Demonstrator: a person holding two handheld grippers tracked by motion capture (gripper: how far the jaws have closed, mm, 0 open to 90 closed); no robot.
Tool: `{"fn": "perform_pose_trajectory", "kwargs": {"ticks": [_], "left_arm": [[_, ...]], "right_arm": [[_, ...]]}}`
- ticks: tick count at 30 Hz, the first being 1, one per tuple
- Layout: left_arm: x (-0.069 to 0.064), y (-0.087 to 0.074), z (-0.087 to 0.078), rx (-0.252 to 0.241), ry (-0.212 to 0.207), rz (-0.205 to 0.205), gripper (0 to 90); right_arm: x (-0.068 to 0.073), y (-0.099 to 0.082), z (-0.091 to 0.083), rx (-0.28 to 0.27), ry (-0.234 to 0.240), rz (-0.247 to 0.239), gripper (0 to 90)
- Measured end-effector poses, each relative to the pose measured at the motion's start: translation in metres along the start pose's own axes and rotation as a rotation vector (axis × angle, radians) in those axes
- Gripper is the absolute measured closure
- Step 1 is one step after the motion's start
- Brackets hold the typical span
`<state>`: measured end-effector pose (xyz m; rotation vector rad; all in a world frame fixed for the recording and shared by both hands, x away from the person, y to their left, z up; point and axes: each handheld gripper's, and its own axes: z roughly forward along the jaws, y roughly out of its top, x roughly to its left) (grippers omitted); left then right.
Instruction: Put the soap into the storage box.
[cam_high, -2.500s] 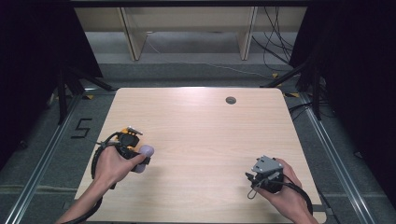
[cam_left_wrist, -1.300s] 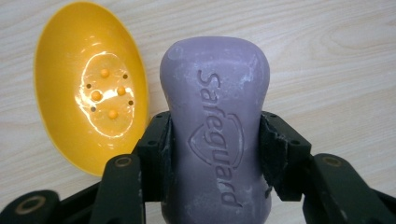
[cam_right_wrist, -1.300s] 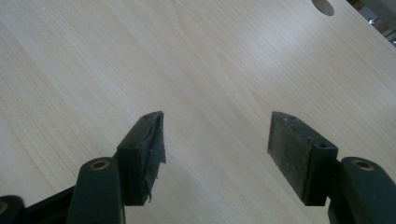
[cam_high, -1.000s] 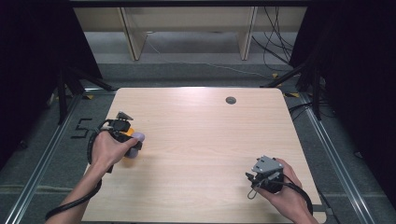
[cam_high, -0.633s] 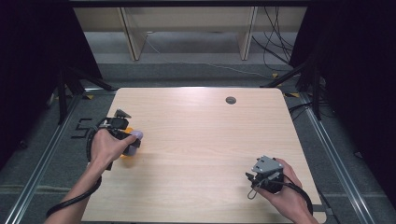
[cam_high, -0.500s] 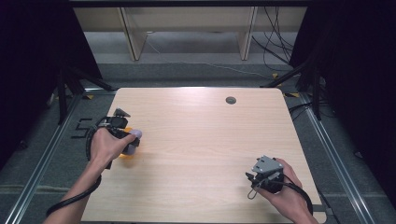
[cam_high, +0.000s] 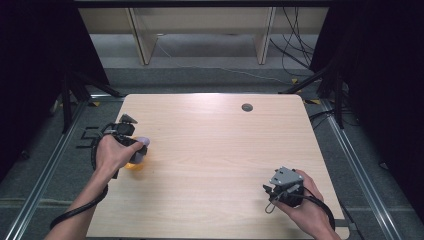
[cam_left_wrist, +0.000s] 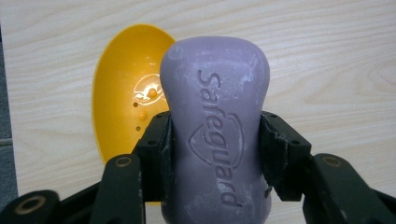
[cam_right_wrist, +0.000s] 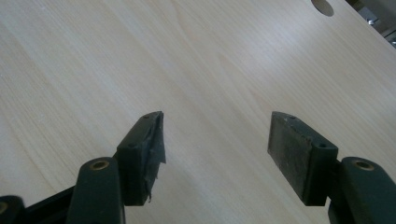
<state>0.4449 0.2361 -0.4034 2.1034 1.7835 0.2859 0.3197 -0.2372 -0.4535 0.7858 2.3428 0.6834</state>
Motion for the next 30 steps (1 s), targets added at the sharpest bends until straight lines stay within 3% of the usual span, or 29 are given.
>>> {"fn": "perform_pose_trajectory", "kwargs": {"ticks": [30], "left_arm": [[0.014, 0.009, 0.007, -0.016, 0.057, -0.047, 48.8]], "right_arm": [[0.000, 0.000, 0.000, 0.006, 0.006, 0.000, 36.8]]}}
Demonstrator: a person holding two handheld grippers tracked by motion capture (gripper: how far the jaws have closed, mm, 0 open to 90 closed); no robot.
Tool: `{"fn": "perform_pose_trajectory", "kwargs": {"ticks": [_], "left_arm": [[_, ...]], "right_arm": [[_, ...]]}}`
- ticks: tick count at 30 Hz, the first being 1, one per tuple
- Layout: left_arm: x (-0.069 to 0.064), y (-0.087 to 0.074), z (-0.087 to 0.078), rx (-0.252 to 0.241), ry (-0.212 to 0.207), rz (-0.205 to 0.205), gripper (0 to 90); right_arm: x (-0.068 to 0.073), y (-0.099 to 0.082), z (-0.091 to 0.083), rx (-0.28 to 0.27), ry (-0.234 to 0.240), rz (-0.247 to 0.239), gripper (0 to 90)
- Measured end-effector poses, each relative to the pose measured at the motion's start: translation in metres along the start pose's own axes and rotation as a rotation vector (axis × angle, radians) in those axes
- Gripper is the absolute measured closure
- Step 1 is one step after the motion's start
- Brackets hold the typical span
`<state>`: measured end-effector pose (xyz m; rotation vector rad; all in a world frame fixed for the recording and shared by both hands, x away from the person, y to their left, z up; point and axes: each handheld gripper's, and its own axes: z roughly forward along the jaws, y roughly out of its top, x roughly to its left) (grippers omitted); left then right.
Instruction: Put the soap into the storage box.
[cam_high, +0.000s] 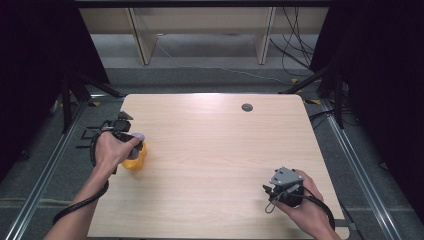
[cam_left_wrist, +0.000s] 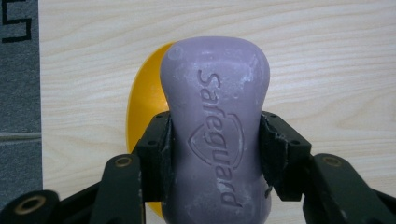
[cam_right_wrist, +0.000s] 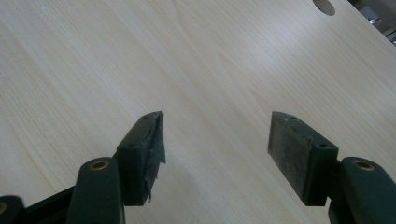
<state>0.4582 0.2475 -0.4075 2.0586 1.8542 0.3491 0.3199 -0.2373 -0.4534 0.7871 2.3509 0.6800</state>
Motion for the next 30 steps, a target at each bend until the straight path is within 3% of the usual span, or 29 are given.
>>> {"fn": "perform_pose_trajectory", "kwargs": {"ticks": [16, 30], "left_arm": [[0.007, 0.002, 0.006, 0.008, 0.019, -0.035, 48.8], [0.010, 0.000, 0.020, 0.034, 0.030, -0.062, 48.7]], "right_arm": [[0.000, 0.000, 0.000, 0.002, 0.001, 0.000, 36.8], [-0.001, 0.000, 0.000, 0.003, 0.003, -0.004, 36.8]]}}
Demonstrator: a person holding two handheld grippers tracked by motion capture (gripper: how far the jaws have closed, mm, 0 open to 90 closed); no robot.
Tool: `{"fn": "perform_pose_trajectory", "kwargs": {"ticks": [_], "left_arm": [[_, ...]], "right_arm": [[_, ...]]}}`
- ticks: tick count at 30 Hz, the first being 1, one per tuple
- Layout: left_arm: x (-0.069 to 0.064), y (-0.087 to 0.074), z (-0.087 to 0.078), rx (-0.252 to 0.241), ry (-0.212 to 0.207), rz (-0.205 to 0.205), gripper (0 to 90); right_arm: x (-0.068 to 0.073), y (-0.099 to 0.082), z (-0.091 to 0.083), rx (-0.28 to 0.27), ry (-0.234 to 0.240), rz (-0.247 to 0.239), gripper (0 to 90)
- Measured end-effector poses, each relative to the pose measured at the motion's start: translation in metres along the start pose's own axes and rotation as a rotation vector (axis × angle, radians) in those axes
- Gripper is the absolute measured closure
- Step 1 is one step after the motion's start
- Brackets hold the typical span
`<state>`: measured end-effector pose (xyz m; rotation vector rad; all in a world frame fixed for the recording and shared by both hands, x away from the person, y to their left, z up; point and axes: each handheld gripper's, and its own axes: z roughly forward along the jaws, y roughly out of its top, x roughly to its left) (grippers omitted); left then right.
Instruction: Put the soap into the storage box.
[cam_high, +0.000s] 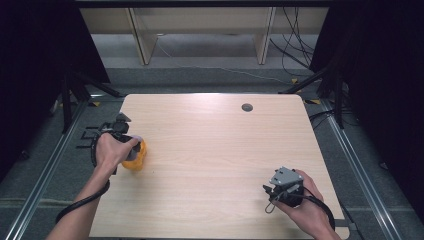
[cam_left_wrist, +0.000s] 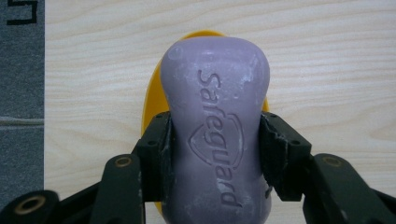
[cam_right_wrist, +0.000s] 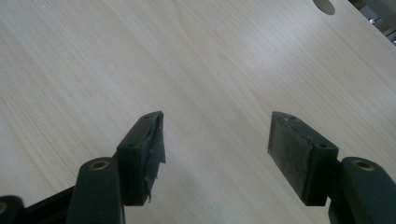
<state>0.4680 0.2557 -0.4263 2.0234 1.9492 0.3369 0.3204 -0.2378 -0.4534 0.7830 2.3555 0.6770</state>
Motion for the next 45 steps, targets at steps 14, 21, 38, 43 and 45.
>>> {"fn": "perform_pose_trajectory", "kwargs": {"ticks": [14, 21, 38, 43, 45], "left_arm": [[-0.001, 0.001, 0.010, 0.013, 0.006, 0.035, 48.7], [-0.001, 0.000, 0.013, 0.007, 0.012, 0.034, 48.6], [0.002, -0.002, 0.021, 0.023, 0.017, 0.067, 48.4], [0.001, -0.003, 0.024, 0.017, 0.018, 0.057, 48.4], [0.002, -0.003, 0.024, 0.031, 0.015, 0.066, 48.3]], "right_arm": [[0.001, 0.000, 0.000, 0.001, -0.003, 0.003, 36.7], [0.001, 0.000, 0.000, -0.002, -0.005, 0.002, 36.6], [0.001, 0.000, 0.000, 0.000, -0.004, 0.002, 36.5], [0.002, 0.000, 0.000, 0.000, -0.003, 0.002, 36.4], [0.001, 0.000, 0.000, -0.001, -0.004, 0.002, 36.5]]}}
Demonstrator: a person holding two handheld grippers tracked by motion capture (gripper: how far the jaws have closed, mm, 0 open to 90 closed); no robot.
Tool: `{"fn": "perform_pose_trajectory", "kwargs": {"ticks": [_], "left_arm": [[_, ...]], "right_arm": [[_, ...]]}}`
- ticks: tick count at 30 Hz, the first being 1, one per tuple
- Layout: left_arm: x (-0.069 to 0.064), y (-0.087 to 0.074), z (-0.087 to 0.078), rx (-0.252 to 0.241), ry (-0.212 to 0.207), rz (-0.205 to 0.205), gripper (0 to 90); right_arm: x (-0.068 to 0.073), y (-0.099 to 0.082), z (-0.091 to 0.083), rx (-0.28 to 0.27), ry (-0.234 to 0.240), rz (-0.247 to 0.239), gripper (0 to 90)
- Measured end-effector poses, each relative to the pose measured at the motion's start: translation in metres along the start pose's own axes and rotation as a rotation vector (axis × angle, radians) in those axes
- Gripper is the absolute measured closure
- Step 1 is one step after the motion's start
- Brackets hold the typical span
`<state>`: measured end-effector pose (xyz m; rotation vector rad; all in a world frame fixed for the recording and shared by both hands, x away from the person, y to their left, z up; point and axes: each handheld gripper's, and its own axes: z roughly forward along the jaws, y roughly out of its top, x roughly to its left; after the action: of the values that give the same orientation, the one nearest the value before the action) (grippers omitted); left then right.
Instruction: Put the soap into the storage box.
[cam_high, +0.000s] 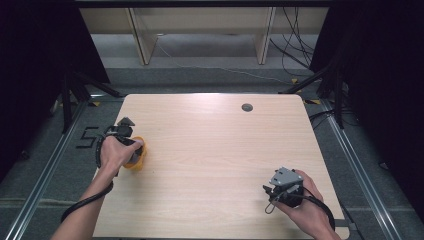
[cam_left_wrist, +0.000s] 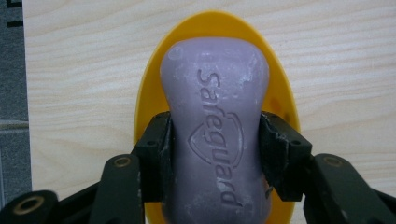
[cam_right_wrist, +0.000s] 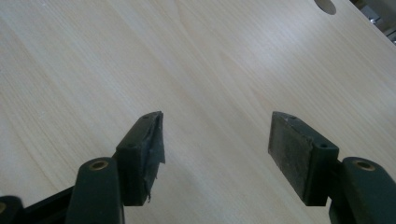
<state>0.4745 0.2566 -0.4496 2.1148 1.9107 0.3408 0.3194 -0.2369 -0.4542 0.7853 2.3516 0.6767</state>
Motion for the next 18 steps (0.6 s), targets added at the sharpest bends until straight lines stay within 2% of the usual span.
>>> {"fn": "perform_pose_trajectory", "kwargs": {"ticks": [4, 7, 9, 10, 18], "left_arm": [[0.001, 0.000, 0.001, 0.006, 0.002, -0.007, 47.8], [0.001, 0.000, -0.003, -0.037, 0.005, 0.004, 48.1], [0.001, 0.001, -0.006, -0.033, 0.011, 0.014, 46.2], [0.001, 0.001, -0.010, -0.050, 0.011, 0.028, 44.9], [0.003, -0.003, -0.024, -0.101, 0.007, 0.022, 42.8]], "right_arm": [[0.000, 0.000, 0.000, 0.000, -0.001, 0.000, 36.5], [0.000, 0.000, 0.000, 0.001, 0.000, 0.000, 36.5], [0.000, 0.000, 0.000, 0.001, -0.001, 0.000, 36.4], [0.001, 0.000, 0.000, 0.005, 0.001, 0.004, 36.4], [0.000, 0.000, 0.000, 0.008, 0.004, -0.002, 36.3]]}}
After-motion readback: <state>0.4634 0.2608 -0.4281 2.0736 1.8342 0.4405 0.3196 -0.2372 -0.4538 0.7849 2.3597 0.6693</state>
